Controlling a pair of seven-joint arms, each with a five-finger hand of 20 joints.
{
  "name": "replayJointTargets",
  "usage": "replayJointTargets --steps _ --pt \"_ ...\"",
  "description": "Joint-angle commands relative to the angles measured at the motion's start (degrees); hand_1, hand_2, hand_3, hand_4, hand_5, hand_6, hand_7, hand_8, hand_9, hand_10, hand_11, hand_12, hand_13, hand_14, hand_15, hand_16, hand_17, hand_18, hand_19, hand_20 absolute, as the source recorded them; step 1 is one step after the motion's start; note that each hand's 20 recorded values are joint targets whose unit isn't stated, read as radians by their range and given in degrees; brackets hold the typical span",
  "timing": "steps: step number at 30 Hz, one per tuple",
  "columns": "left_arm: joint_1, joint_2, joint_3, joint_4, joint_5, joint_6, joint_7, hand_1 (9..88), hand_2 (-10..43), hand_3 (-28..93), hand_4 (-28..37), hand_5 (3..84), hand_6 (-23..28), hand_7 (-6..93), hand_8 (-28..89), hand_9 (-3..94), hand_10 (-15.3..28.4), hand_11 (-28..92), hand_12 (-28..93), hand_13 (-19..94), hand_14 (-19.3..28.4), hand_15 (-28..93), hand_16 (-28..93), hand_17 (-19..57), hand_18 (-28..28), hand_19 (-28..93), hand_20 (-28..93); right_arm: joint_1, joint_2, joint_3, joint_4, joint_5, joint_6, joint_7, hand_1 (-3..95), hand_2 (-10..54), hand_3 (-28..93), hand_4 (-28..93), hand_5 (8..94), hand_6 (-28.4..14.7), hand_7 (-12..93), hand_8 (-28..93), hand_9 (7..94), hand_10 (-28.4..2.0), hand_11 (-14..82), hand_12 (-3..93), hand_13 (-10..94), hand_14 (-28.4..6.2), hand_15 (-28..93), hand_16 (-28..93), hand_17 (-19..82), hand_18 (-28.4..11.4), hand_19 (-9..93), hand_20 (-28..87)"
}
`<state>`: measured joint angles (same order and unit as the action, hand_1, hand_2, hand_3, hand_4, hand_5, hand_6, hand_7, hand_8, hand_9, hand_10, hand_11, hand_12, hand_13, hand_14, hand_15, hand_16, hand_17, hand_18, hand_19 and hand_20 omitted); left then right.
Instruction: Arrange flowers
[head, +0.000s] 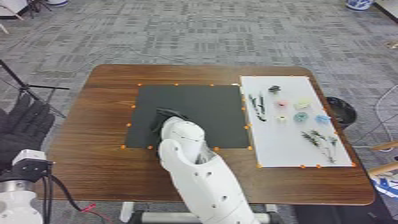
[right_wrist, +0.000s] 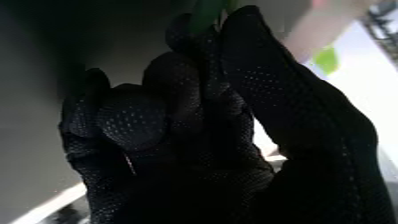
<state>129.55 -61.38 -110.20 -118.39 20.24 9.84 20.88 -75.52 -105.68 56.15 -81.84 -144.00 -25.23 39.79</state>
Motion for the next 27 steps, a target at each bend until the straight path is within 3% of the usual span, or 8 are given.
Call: replayJointTargets --steps 1,11,22,24,25,27 --pt "-0.04 -0.24 0.93 0.02 0.18 -0.52 0.63 24.2 16.6 66 -28.3 39.4 7.6 6.4 -8 34.3 13.8 17 6 26 12.1 19 -6 -6.8 11.3 34 5 -0.36 -0.35 0.23 1.33 1.32 3.29 2.62 51.6 -9.5 74 -23 74.3 -3.4 50 20 75.5 -12.6 47.0 60.9 68 -16.1 71 46 35 -28.4 81 41" --pt "-0.54 0.14 1.25 -0.17 0.25 -1.06 0.72 24.7 16.5 66 -28.3 39.4 7.6 6.5 -8 34.2 13.8 17 6 26 12.1 19 -6 -6.9 11.4 34 5 0.3 -1.27 -0.03 2.34 2.55 5.2 3.82 51.6 -9.5 74 -26 74.3 -2.9 50 19 76.3 -12.6 46.0 59.8 69 -15.4 69 46 35 -28.4 81 40" --pt "-0.96 0.07 1.44 -0.49 -0.31 -0.32 2.07 24.6 16.4 67 -28.3 39.3 7.6 6.3 -8 34.2 13.5 16 6 26 12.1 17 -5 -6.4 11.3 33 5 -0.32 -1.15 -0.87 2.31 2.04 6.4 2.81 48.1 -9.5 77 -23 76.3 -2.5 48 20 77.2 -12.4 45.6 59.8 68 -16.4 70 46 34 -28.4 81 40" --pt "-1.19 0.39 1.66 -0.62 -1.7 0.6 2.42 24.7 16.3 67 -28.3 39.4 7.6 6.3 -8 34.3 13.5 16 7 26 12.1 18 -5 -6.4 11.3 33 5 -0.19 -0.89 -1.32 1.84 3.13 5.06 3.14 47.9 -9.5 77 -23 76.3 -2.5 48 20 77.2 -12.5 45.7 59.9 68 -16.4 70 46 34 -28.4 81 40" --pt "-1.18 0.45 1.7 -0.55 -2.65 0.06 3.1 24.5 16.4 67 -28.3 39.4 7.6 6.3 -8 34.3 13.6 16 7 26 12.3 18 -5 -6.4 11.3 33 5 -0.02 -0.58 -1.89 1.76 2.9 5.23 2.7 47.8 -9.5 77 -23 76.0 -2.5 48 20 76.6 -12.4 45.6 59.9 68 -16.5 70 46 34 -28.4 81 40" --pt "-1.51 0.62 2.05 -0.42 -3.21 0.15 3.25 24.4 16.4 67 -28.3 39.5 7.7 6.3 -8 34.4 13.6 16 7 26 12.5 18 -5 -6.5 11.4 33 5 -0.22 -0.21 -2.49 1.44 2.03 5.21 2.09 47.8 -9.5 77 -23 75.4 -2.9 48 20 76.1 -12.5 45.7 59.9 67 -17.0 71 46 33 -28.4 81 39"
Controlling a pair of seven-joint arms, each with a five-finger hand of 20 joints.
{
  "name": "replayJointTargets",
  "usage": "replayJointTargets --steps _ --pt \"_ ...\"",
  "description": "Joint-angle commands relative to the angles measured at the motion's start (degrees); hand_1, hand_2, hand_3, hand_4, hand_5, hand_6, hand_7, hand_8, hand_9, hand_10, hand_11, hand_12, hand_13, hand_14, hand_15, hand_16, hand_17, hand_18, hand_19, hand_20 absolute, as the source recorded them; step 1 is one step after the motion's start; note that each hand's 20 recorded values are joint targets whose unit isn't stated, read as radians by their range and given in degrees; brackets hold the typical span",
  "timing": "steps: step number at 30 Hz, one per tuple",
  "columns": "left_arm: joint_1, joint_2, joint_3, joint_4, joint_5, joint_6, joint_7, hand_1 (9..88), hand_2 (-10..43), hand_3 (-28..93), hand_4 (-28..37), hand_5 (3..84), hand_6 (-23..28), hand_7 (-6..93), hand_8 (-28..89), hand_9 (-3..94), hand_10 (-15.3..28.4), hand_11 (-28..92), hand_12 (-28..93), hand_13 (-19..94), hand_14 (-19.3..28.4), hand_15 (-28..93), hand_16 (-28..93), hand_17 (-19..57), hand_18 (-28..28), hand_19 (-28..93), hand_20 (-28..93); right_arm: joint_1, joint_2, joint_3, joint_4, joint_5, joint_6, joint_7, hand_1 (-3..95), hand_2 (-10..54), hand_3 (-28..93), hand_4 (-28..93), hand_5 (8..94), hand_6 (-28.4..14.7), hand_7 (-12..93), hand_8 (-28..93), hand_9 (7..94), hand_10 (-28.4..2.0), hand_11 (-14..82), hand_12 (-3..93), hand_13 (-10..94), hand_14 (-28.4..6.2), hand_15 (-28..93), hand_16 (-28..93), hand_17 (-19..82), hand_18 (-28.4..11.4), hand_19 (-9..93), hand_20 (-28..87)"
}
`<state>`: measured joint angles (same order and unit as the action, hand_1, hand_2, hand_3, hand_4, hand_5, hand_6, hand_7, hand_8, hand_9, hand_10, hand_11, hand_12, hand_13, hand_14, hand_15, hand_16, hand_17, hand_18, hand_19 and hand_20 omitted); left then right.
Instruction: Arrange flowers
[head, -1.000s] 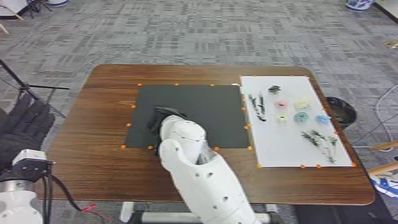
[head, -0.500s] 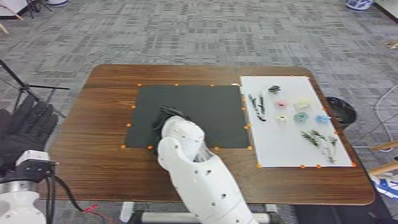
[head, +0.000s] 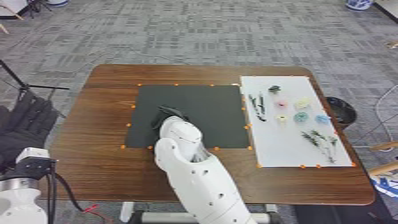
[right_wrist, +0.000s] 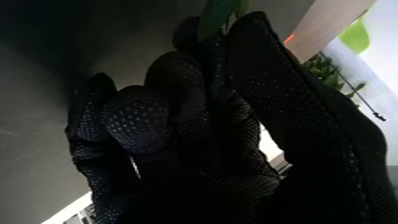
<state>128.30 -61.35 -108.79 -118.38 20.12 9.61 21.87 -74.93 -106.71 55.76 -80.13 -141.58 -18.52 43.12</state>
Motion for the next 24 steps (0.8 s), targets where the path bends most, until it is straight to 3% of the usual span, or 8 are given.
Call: replayJointTargets --steps 1,19,24 --pt "-0.25 0.64 0.73 -0.45 -2.92 0.56 2.18 24.4 16.4 67 -28.3 39.6 7.7 6.4 -8 34.4 13.6 16 7 26 12.5 18 -5 -6.5 11.4 33 5 -0.8 0.85 -2.2 -0.36 -0.23 -1.77 -1.27 47.7 -9.5 77 -23 75.3 -2.7 48 20 75.7 -12.4 45.6 60.0 67 -17.1 71 46 33 -28.4 81 39" --pt "-0.37 0.48 0.85 -0.31 -2.7 0.24 2.17 24.4 16.4 67 -28.3 40.0 8.0 6.4 -8 34.3 13.6 16 7 27 12.7 17 -5 -6.4 11.5 33 5 -0.9 1.74 -2.56 -0.72 -0.24 -1.72 -0.54 41.2 -9.5 78 -24 72.8 -4.4 38 17 71.3 -15.2 49.2 49.6 63 -18.4 72 44 31 -28.4 81 38" --pt "-0.07 0.38 0.27 -0.18 -2.43 0.2 1.86 24.4 16.4 67 -28.3 40.1 8.0 6.4 -8 34.3 13.6 16 7 27 12.7 17 -5 -6.4 11.5 33 5 -0.89 3.6 -4.34 -1.84 -2.86 -1.81 -2.62 39.0 -9.5 80 -24 72.9 -4.7 36 17 71.0 -15.6 49.4 47.4 63 -18.4 71 43 31 -28.4 80 38"
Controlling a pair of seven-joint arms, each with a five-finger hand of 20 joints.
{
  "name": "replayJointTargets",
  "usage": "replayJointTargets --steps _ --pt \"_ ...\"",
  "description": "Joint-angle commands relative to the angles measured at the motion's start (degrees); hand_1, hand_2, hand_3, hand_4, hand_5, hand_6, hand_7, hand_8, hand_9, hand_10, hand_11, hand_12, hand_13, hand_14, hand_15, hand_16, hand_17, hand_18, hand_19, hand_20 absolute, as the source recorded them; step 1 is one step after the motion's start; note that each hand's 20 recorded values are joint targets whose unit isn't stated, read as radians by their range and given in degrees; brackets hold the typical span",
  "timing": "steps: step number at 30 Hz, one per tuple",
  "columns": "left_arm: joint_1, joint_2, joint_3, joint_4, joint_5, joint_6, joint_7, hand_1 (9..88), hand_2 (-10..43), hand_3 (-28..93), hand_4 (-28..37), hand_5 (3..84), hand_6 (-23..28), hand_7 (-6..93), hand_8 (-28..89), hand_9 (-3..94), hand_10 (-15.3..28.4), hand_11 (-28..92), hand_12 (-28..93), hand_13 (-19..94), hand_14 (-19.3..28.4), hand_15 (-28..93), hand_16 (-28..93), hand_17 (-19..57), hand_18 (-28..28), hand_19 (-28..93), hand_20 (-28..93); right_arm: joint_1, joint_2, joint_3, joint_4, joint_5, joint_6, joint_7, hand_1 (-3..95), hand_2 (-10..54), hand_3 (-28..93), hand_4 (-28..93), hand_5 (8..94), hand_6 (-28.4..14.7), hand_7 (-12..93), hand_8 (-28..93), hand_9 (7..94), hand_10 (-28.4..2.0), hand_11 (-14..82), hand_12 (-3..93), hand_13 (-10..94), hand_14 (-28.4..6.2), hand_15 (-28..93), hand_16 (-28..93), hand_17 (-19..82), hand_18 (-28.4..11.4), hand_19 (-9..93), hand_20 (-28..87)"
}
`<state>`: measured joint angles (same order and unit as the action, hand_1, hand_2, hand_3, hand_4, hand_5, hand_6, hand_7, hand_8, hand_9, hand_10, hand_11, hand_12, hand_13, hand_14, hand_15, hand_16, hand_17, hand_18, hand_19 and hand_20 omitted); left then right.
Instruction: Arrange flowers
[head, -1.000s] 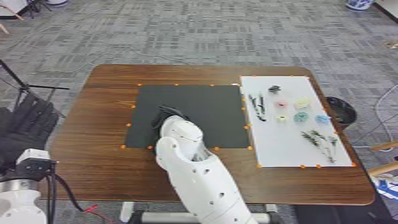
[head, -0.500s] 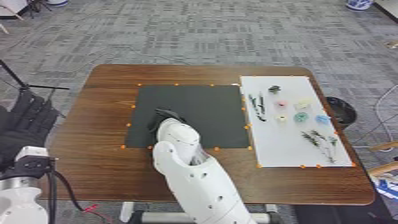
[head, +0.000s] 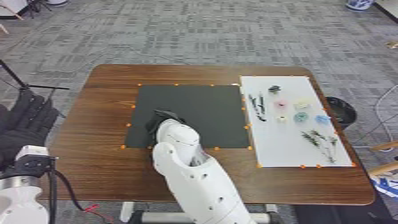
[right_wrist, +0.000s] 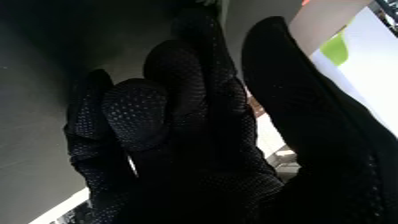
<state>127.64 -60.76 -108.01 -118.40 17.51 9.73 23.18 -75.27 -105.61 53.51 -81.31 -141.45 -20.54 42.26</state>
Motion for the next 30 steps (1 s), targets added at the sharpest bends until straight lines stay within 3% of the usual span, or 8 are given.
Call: replayJointTargets --steps 1,3,8,10,11,16,26,30 --pt "0.73 0.14 -0.42 -0.06 0.1 0.33 0.23 24.3 16.4 67 -28.3 40.1 8.0 6.4 -8 34.2 13.6 16 7 27 12.7 17 -5 -6.4 11.5 33 5 -0.42 2.77 -2.38 -0.88 -2.32 0.69 -1.08 38.5 -9.5 80 -24 72.9 -4.8 36 17 70.6 -15.5 49.0 46.7 63 -18.4 71 43 30 -28.4 80 37" --pt "1.16 0.25 -0.82 -0.09 0.32 0.11 -0.49 24.5 16.4 67 -28.3 40.0 8.0 6.4 -8 34.2 13.7 16 7 27 12.7 17 -5 -6.4 11.5 33 5 -0.23 2.62 -2.09 -0.88 -1.95 0.88 -1.3 37.0 -9.5 80 -23 73.0 -4.9 35 16 70.6 -16.1 50.6 43.0 63 -18.5 71 42 30 -28.4 80 37" --pt "1.32 0.03 -0.92 -0.24 0.17 0.36 -0.27 24.4 16.4 67 -28.3 39.9 8.0 6.4 -8 34.1 13.6 16 7 27 12.7 17 -5 -6.4 11.6 33 5 -0.3 2.84 -2.08 -1.11 -2.06 1.29 -1.95 35.3 -9.5 81 -24 72.9 -5.1 33 12 70.4 -16.2 51.6 40.0 63 -18.5 71 42 30 -28.4 80 36" --pt "1.13 0.17 -0.69 -0.17 0.53 0.04 -0.4 24.4 16.3 67 -28.3 39.9 8.0 6.5 -8 34.1 13.6 16 7 27 12.7 17 -4 -6.4 11.6 33 5 -0.18 2.9 -2.03 -1.03 -1.68 1.58 -2.17 34.8 -9.5 81 -24 72.9 -5.3 31 4 70.2 -16.3 51.5 39.2 63 -18.5 71 42 30 -28.4 80 36" --pt "1.14 0.15 -0.62 -0.18 0.58 -0.17 -0.48 24.5 16.3 67 -28.3 39.9 8.0 6.5 -8 34.1 13.6 16 7 26 12.7 17 -4 -6.4 11.6 33 5 -0.26 2.98 -2.07 -1.18 -1.38 1.58 -2.19 34.4 -9.5 82 -23 72.6 -5.4 29 -6 70.0 -16.3 51.5 38.6 63 -18.5 71 42 30 -28.4 80 36" --pt "0.81 0.02 0.04 -0.07 0.65 0.01 -0.84 24.5 16.3 67 -28.3 39.9 8.1 6.5 -8 34.1 13.7 16 7 26 12.7 17 -4 -6.4 11.6 33 5 -0.24 2.99 -2.01 -1.4 -0.67 1.2 -2.21 34.9 -9.5 81 -23 70.4 -5.7 23 -10 69.8 -16.3 50.8 37.7 62 -18.3 71 42 30 -28.4 81 36" --pt "1.04 -0.11 -0.27 -0.09 0.42 -0.2 -0.46 24.5 16.4 67 -28.3 39.9 8.2 6.6 -8 34.1 13.8 16 7 26 12.9 17 -4 -6.5 11.6 33 5 0.79 3.8 -2.82 -0.75 -2.55 1.34 -1.26 37.1 -9.5 78 -21 71.6 -5.7 25 -8 70.7 -16.1 51.4 36.7 63 -18.5 72 42 30 -28.4 81 36" --pt "1.04 -0.23 -0.23 -0.09 0.33 -0.32 -0.56 24.7 16.3 67 -28.3 40.0 8.2 6.7 -8 34.1 13.9 16 7 26 13.0 17 -4 -6.6 11.7 33 5 0.79 4.17 -3.19 -0.73 -3.35 0.96 -1.28 43.4 -9.5 74 -22 72.1 -6.3 27 10 72.6 -15.1 48.1 42.4 64 -18.2 72 41 31 -28.4 81 35"
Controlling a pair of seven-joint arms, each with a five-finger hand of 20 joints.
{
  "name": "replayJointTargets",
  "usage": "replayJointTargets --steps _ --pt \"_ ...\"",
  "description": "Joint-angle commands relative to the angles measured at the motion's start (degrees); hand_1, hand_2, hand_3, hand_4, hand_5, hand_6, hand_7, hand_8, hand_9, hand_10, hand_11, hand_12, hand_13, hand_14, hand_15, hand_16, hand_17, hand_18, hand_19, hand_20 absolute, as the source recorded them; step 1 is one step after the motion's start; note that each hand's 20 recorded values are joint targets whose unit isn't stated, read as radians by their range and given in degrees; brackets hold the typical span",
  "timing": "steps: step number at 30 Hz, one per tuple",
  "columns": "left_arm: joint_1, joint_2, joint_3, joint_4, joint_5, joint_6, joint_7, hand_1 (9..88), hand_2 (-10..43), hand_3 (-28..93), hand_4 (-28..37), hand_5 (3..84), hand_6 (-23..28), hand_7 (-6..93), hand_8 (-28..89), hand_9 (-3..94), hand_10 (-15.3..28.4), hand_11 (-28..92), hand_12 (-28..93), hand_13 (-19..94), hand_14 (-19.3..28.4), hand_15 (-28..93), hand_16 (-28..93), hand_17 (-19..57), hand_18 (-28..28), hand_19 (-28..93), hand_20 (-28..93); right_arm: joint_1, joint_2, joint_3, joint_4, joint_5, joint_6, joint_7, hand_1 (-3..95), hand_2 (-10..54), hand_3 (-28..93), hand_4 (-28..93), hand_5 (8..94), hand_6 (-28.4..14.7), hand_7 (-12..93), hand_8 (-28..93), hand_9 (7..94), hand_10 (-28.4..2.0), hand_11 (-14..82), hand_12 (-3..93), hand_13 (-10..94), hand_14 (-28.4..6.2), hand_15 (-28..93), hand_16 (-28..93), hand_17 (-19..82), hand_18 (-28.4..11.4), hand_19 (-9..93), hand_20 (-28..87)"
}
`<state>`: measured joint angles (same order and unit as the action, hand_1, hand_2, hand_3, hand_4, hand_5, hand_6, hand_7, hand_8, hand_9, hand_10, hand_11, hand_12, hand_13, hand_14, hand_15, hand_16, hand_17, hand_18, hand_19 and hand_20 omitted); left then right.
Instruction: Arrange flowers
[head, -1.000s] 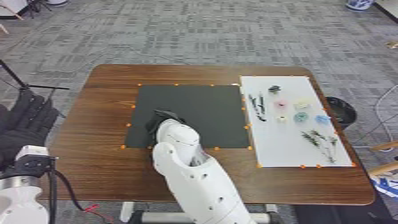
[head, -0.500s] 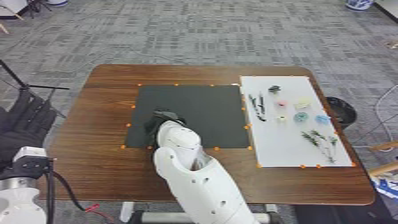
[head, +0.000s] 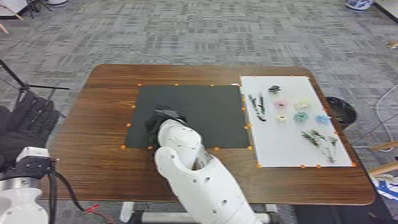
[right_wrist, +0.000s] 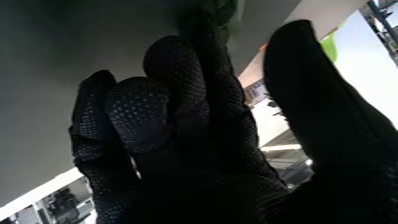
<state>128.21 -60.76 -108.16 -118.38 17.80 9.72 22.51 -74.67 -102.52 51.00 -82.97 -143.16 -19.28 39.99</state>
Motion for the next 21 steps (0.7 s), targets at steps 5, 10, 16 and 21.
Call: replayJointTargets --steps 5,10,16,21 --pt "0.19 -0.19 0.31 0.1 -0.02 0.01 -0.26 24.6 16.3 67 -28.3 40.1 8.3 6.8 -8 34.1 14.1 16 7 26 13.1 18 -4 -6.8 11.8 34 6 -0.26 1.92 -1.11 1.22 -2.74 5.13 -0.06 47.5 -9.5 69 -21 69.7 -4.3 39 17 73.3 -14.1 45.6 46.7 64 -17.8 72 41 31 -28.4 82 35" --pt "0.72 -0.59 -0.09 0.06 0.07 -0.05 -0.27 24.7 16.3 67 -28.3 40.1 8.3 6.9 -8 34.2 14.3 17 7 26 13.3 19 -4 -6.9 11.9 34 6 -0.95 3.16 -3.05 -0.38 -0.11 11.67 -0.24 37.7 -3.9 73 -20 67.0 -5.3 41 13 69.9 -16.5 53.2 36.7 64 -18.0 73 42 31 -28.4 83 34" --pt "1.8 -0.85 -0.7 -0.45 -0.11 1.09 -0.76 24.7 16.3 67 -28.3 40.3 8.4 7.1 -8 34.2 14.3 17 7 26 13.4 19 -4 -7.0 12.0 34 6 -1.22 4.09 -3.95 -2.4 0.53 11.12 -1.67 35.9 -0.2 74 -19 65.5 -5.9 43 13 67.5 -17.4 54.3 35.7 63 -19.0 74 41 30 -28.4 83 34" --pt "1.42 -0.64 -0.11 -0.48 -0.94 1.57 -1.04 25.0 16.5 67 -28.3 40.4 8.6 7.2 -8 34.2 14.4 17 7 26 13.8 20 -4 -7.2 12.1 34 6 -2.28 3.26 -1.44 -4.41 7.39 4.17 -4.76 33.7 5.7 74 -20 60.9 -7.2 45 6 62.4 -19.7 49.0 30.7 54 -20.4 74 38 23 -27.4 80 33"
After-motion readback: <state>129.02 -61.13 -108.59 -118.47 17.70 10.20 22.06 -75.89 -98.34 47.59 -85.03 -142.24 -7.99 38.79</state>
